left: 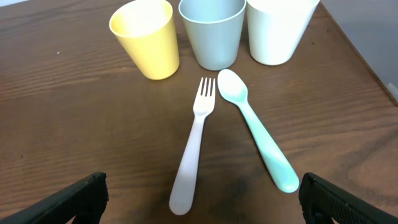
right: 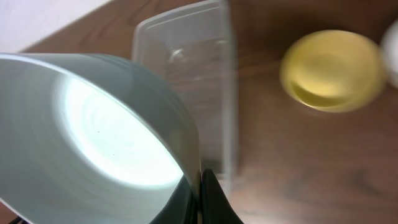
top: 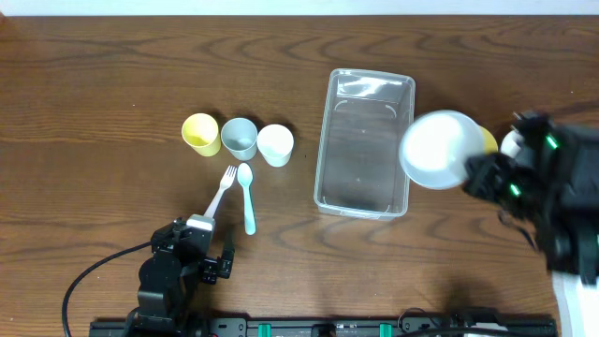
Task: Pack container
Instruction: 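Carry the light-blue bowl into the container and release it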
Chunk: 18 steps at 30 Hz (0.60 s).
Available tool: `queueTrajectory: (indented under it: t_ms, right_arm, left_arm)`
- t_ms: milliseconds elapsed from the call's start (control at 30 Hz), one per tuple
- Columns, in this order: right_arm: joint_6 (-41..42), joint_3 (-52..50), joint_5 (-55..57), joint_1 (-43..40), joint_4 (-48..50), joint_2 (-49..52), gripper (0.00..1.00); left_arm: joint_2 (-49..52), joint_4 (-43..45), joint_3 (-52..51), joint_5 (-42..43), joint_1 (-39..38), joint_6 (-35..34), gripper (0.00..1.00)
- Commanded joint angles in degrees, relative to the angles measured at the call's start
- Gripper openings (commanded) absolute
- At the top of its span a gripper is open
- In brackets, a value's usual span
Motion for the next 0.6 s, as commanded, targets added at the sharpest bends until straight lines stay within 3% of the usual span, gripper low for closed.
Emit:
queueTrajectory:
  t_ms: [0, 233, 433, 533, 567]
  right_arm:
    - [0.87, 3.82, -0.33, 4.61, 1.68, 12.59, 0.02]
    - [-0.02, 20.26, 0.61, 7.37, 0.92, 41.27, 0.01]
    - [-0.02, 29.14, 0.5, 9.46, 1.31, 55.3, 0.02]
    - [-0.02, 29.83, 0.98, 9.79, 3.67, 57.22, 0.28]
    - [-0.02, 29.86, 1.33, 9.79, 4.02, 57.22, 0.28]
  left_arm:
    - [-0.26, 0.17, -0.17, 0.15, 0.35, -0.28, 0.98]
    - [-0.26, 0.17, -0.17, 0.15, 0.35, -0.28, 0.98]
    - [-0.26, 0.17, -0.17, 0.15, 0.35, -0.28, 0.98]
    - [-0.26, 0.17, -0.17, 0.15, 0.35, -0.28, 0.98]
    - [-0.26, 0.17, -0.17, 0.15, 0.35, -0.28, 0.98]
